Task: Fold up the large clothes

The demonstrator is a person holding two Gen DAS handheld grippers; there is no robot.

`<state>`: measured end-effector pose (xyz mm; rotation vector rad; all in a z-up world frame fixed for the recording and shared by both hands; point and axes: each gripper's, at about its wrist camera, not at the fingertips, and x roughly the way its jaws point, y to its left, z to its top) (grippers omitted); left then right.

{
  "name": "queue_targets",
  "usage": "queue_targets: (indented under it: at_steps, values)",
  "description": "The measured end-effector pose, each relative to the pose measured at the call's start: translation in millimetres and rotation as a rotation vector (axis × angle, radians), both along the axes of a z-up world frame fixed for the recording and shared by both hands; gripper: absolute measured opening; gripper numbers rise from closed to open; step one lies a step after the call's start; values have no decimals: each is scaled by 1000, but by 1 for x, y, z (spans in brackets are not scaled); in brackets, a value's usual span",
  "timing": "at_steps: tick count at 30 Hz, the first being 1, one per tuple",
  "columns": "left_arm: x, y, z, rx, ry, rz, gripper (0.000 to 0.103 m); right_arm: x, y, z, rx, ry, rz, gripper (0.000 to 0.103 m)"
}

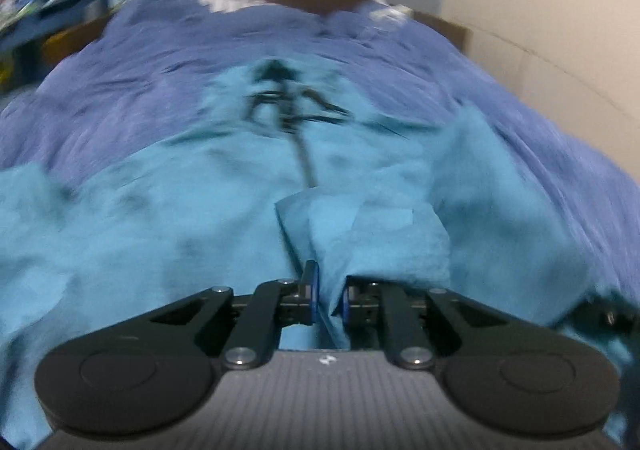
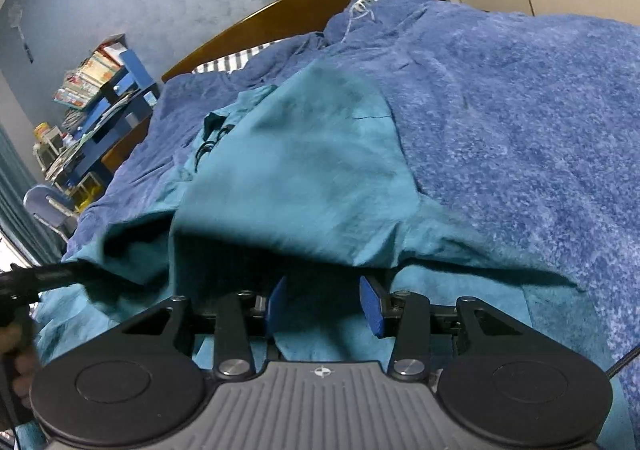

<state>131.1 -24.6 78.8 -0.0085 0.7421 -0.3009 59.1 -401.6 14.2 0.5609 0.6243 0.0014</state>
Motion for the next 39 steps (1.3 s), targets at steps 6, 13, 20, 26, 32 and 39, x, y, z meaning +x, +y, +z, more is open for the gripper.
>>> queue_targets:
  at_steps: [6, 13, 20, 26, 32, 39]
  values:
    - [12, 93, -6, -172, 83, 202, 8, 14, -29, -11, 96, 3, -141, 43]
    - [1, 159, -37, -319, 157, 353, 18, 21, -26, -19, 71, 18, -152, 37]
    - [-11, 190, -44, -299, 172, 403, 18, 18, -16, -16, 24, 34, -134, 38]
    - [-35, 228, -24, -356, 125, 394, 26, 17, 1, -7, -53, 19, -46, 40]
    - [-61, 292, 1, -329, 53, 480, 65, 19, 19, 2, -143, 4, 41, 43]
    - [-87, 407, -5, -412, 24, 734, 65, 17, 21, 2, -176, -6, 76, 43]
